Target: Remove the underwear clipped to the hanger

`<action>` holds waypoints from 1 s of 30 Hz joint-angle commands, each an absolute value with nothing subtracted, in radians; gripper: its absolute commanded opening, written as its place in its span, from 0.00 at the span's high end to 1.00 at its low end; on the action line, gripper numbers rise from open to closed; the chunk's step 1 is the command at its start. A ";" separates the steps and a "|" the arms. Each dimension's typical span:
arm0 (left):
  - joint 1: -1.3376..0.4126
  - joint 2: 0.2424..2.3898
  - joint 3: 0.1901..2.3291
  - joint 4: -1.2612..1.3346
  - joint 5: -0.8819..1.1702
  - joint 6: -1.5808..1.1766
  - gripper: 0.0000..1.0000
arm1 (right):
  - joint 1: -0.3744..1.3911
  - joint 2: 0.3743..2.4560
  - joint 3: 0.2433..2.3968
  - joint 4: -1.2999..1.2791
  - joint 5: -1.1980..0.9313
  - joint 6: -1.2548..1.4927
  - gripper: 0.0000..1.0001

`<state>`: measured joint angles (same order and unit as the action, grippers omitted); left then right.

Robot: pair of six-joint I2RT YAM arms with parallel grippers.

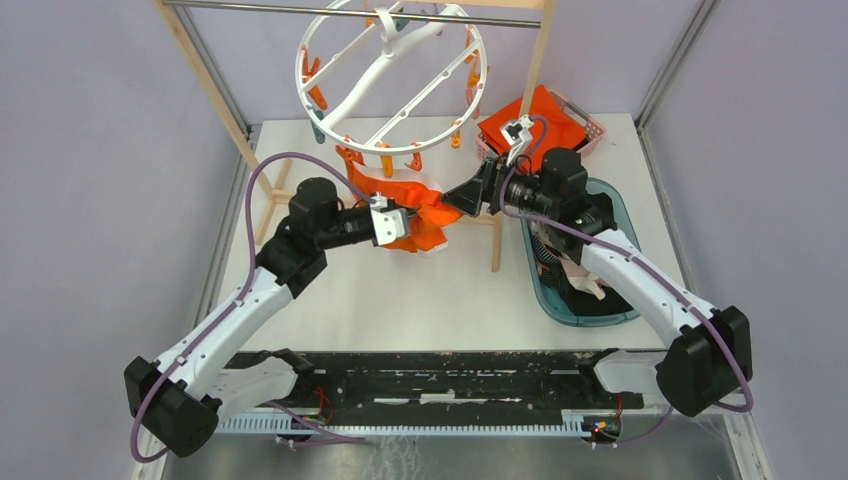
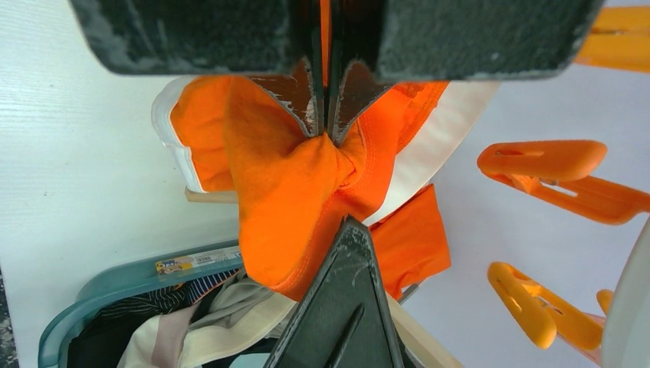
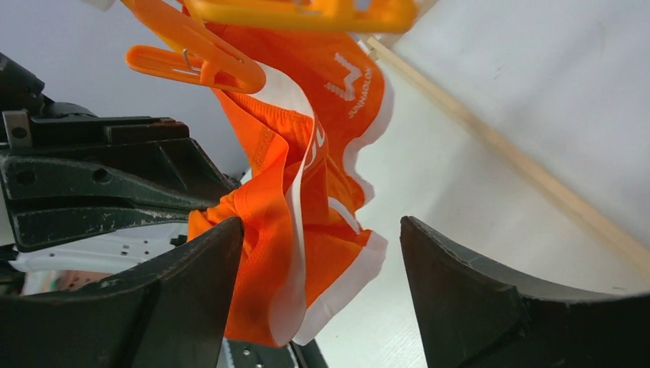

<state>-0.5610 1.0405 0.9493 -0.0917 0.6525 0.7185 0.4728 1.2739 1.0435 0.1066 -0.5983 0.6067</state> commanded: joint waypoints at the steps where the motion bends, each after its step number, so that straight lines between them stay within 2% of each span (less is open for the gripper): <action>1: -0.571 1.042 0.964 -0.021 0.653 0.683 0.97 | 0.481 1.287 1.026 0.304 -0.673 0.722 0.20; 8: -0.574 1.057 0.967 -0.015 0.633 0.685 0.97 | 0.512 1.301 1.020 0.365 -0.739 0.741 0.36; 11: -0.576 1.060 0.964 -0.014 0.623 0.692 0.97 | 0.512 1.296 1.024 0.363 -0.744 0.734 0.48; 13: -0.577 1.060 0.962 -0.014 0.615 0.693 0.97 | 0.512 1.290 1.038 0.342 -0.744 0.714 0.63; 16: -0.577 1.053 0.955 -0.011 0.611 0.695 0.97 | 0.513 1.279 1.064 0.262 -0.711 0.645 0.97; 21: -0.577 1.017 0.926 -0.015 0.621 0.701 0.97 | 0.511 1.258 1.064 0.207 -0.645 0.558 0.99; 22: -0.578 1.007 0.920 -0.026 0.629 0.709 0.94 | 0.510 1.256 1.062 0.207 -0.635 0.549 1.00; 30: -0.574 0.896 0.891 -0.159 0.694 0.805 0.55 | 0.482 1.252 1.065 0.199 -0.598 0.518 0.99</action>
<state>-0.5720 0.9630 0.8925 -0.1215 0.6533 0.7387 0.4995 1.2842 1.0225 0.1818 -0.6296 0.5556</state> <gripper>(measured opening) 0.377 0.015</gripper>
